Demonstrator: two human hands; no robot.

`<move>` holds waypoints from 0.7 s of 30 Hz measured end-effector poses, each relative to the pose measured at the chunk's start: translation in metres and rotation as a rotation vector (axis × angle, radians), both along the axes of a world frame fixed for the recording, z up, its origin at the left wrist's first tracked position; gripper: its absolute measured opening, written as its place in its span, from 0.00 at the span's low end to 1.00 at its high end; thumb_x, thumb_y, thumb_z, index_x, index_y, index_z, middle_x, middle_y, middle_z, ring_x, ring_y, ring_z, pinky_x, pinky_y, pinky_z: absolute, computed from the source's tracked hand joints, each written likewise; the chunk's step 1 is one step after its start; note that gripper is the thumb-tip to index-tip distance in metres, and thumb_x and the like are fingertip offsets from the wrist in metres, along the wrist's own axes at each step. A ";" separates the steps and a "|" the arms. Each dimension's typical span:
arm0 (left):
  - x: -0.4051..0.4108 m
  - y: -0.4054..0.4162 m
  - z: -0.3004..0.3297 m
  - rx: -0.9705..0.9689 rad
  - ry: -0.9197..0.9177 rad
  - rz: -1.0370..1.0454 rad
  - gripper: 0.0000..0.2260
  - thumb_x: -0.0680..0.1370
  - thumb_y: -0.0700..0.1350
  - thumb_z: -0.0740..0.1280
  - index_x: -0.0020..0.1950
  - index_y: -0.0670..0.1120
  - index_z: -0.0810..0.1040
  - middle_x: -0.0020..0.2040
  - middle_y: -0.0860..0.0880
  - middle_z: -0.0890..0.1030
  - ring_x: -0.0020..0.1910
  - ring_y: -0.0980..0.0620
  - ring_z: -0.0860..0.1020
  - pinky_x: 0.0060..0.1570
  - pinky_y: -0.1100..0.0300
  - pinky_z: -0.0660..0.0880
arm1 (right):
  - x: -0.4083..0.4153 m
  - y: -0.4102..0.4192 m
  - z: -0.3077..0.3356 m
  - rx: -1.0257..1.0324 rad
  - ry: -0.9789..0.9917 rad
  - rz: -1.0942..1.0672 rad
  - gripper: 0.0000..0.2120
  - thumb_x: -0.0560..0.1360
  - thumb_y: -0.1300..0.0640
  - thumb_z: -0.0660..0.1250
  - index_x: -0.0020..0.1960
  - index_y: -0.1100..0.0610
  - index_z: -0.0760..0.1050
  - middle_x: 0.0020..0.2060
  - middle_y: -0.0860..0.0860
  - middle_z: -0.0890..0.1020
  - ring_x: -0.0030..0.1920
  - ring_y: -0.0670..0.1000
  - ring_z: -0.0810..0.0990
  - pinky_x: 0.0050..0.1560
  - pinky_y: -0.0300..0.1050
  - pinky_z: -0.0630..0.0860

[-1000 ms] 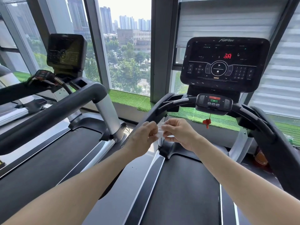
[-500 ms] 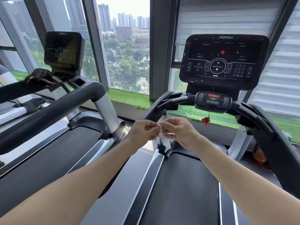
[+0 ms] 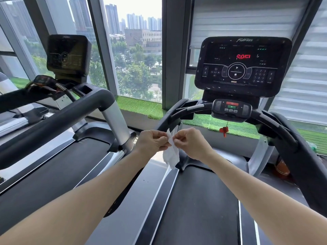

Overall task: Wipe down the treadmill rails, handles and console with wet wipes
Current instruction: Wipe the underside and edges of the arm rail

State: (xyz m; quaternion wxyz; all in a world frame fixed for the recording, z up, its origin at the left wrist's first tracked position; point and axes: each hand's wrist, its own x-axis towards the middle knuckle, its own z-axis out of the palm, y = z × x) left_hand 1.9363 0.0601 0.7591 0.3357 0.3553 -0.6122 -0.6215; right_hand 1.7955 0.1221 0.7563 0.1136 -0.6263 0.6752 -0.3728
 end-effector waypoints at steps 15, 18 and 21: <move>0.002 0.001 -0.005 0.048 0.009 0.036 0.07 0.76 0.33 0.66 0.41 0.43 0.80 0.32 0.49 0.83 0.32 0.55 0.81 0.40 0.63 0.80 | -0.001 0.000 -0.003 0.090 -0.236 0.016 0.07 0.76 0.64 0.66 0.44 0.61 0.82 0.36 0.57 0.83 0.35 0.50 0.80 0.45 0.48 0.82; 0.000 0.004 -0.006 0.074 0.017 0.003 0.02 0.74 0.36 0.70 0.43 0.41 0.81 0.37 0.46 0.83 0.37 0.52 0.81 0.46 0.60 0.80 | 0.001 0.003 -0.002 0.034 -0.086 -0.012 0.08 0.76 0.63 0.66 0.42 0.63 0.83 0.33 0.57 0.83 0.31 0.50 0.78 0.41 0.51 0.81; 0.000 0.004 -0.007 0.076 0.003 0.009 0.03 0.72 0.36 0.72 0.44 0.41 0.80 0.41 0.43 0.82 0.42 0.48 0.81 0.48 0.59 0.80 | 0.003 0.003 -0.002 0.001 0.016 -0.007 0.08 0.75 0.62 0.66 0.42 0.64 0.83 0.33 0.59 0.82 0.33 0.57 0.79 0.40 0.54 0.79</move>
